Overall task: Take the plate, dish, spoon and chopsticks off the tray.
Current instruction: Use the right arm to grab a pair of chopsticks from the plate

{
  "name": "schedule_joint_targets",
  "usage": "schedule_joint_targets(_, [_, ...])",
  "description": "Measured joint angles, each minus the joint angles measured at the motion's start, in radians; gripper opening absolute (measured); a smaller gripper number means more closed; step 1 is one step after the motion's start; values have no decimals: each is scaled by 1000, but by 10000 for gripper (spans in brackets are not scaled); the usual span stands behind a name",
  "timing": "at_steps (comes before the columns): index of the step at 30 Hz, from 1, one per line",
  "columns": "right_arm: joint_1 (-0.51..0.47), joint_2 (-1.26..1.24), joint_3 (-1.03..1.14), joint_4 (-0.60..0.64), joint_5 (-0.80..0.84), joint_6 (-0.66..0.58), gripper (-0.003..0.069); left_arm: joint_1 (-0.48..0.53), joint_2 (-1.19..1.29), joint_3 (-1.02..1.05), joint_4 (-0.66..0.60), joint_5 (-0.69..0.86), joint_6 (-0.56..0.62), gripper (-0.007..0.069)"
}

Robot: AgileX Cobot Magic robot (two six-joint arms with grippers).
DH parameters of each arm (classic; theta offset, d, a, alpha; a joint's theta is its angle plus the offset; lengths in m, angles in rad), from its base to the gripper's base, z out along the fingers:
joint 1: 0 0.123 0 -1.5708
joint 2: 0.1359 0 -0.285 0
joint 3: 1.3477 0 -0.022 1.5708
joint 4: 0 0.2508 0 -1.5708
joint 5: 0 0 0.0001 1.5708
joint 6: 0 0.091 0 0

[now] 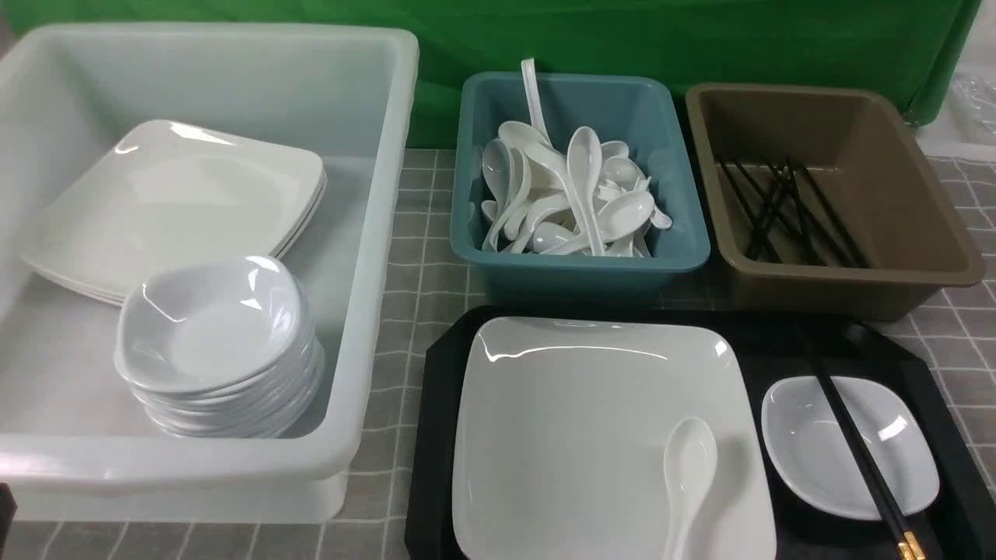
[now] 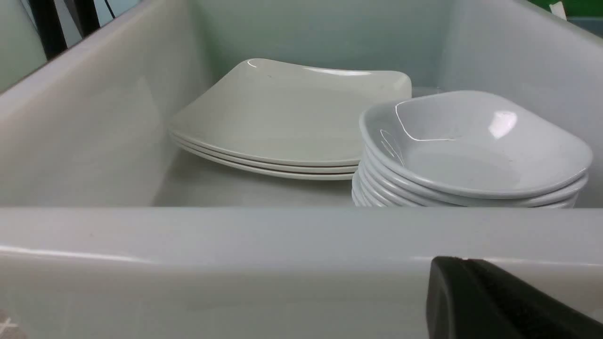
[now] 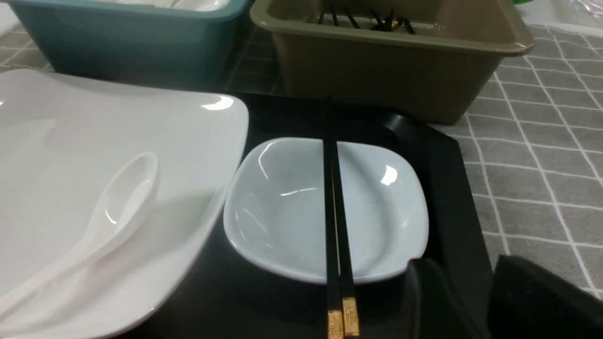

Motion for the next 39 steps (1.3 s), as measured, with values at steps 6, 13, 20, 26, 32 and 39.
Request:
schedule_joint_targets(6, [0, 0, 0, 0, 0, 0, 238, 0, 0, 0, 0, 0, 0, 10])
schedule_joint_targets(13, [0, 0, 0, 0, 0, 0, 238, 0, 0, 0, 0, 0, 0, 10])
schedule_joint_targets(20, [0, 0, 0, 0, 0, 0, 238, 0, 0, 0, 0, 0, 0, 10])
schedule_joint_targets(26, [0, 0, 0, 0, 0, 0, 238, 0, 0, 0, 4, 0, 0, 10])
schedule_joint_targets(32, [0, 0, 0, 0, 0, 0, 238, 0, 0, 0, -53, -70, -37, 10])
schedule_joint_targets(39, [0, 0, 0, 0, 0, 0, 238, 0, 0, 0, -472, -305, -221, 10])
